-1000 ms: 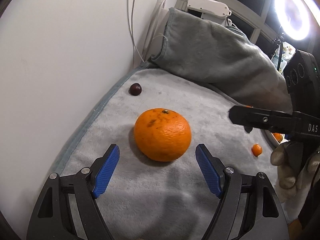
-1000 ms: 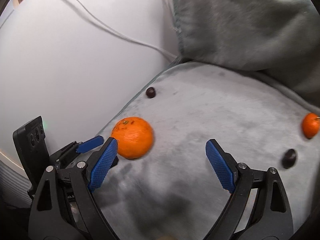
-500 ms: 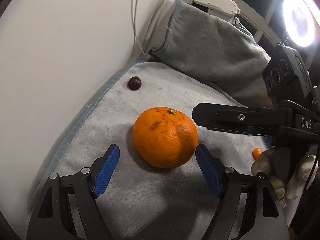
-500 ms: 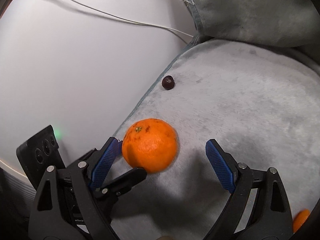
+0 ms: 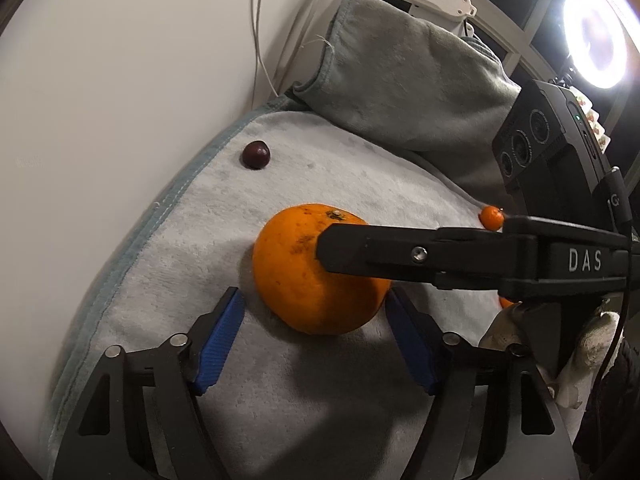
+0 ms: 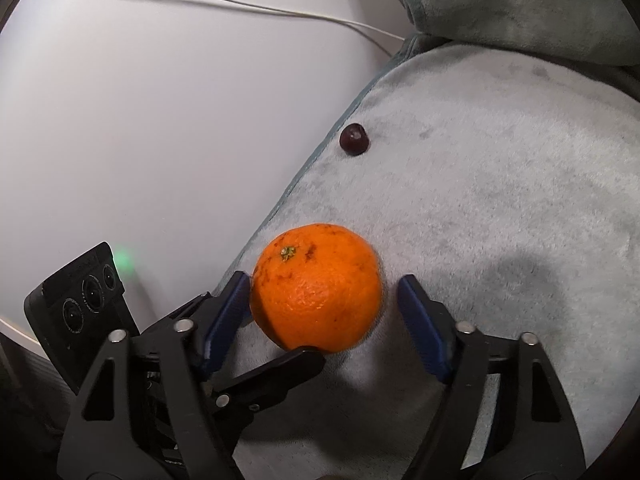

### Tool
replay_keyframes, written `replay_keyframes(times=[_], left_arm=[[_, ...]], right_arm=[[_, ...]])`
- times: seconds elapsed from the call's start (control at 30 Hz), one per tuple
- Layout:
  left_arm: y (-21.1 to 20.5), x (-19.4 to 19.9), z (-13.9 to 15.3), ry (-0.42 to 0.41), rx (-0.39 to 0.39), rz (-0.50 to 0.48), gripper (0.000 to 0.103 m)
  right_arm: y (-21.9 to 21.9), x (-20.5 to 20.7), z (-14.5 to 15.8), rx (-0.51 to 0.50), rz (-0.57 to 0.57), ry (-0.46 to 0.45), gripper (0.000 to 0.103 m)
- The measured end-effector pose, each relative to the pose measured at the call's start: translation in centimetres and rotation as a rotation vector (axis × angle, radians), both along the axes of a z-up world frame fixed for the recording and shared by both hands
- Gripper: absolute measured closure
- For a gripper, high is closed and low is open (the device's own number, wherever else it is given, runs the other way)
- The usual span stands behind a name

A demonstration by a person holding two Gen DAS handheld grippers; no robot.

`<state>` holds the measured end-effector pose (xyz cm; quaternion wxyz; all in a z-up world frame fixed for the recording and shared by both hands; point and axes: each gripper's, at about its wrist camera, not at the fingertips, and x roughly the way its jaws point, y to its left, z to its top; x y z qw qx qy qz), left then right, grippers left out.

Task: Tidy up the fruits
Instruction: 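Close the right gripper on the large orange and lift it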

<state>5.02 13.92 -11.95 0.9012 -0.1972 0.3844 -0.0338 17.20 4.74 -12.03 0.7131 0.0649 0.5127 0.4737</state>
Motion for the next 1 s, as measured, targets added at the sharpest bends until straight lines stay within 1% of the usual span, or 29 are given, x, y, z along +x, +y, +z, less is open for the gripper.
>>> replay_keyframes(times=[0.1, 0.33, 0.47, 1.0], left_arm=[[-0.1, 0.1, 0.1, 0.002, 0.002, -0.015, 0.038], [-0.4, 0.0, 0.4, -0.003, 0.019, -0.012, 0.039], [-0.9, -0.2, 0.8, -0.012, 0.020, -0.013, 0.039], [-4.8, -0.7, 3.7, -0.083, 0.048, -0.063, 0.039]], right_arm=[[0.1, 0.0, 0.0, -0.002, 0.005, 0.004, 0.033], [-0.2, -0.4, 0.3, 0.006, -0.005, -0.006, 0.034], [-1.1, -0.7, 0.6, 0.016, -0.012, -0.006, 0.034], [-6.5, -2.5, 3.8, 0.060, -0.072, -0.061, 0.034]])
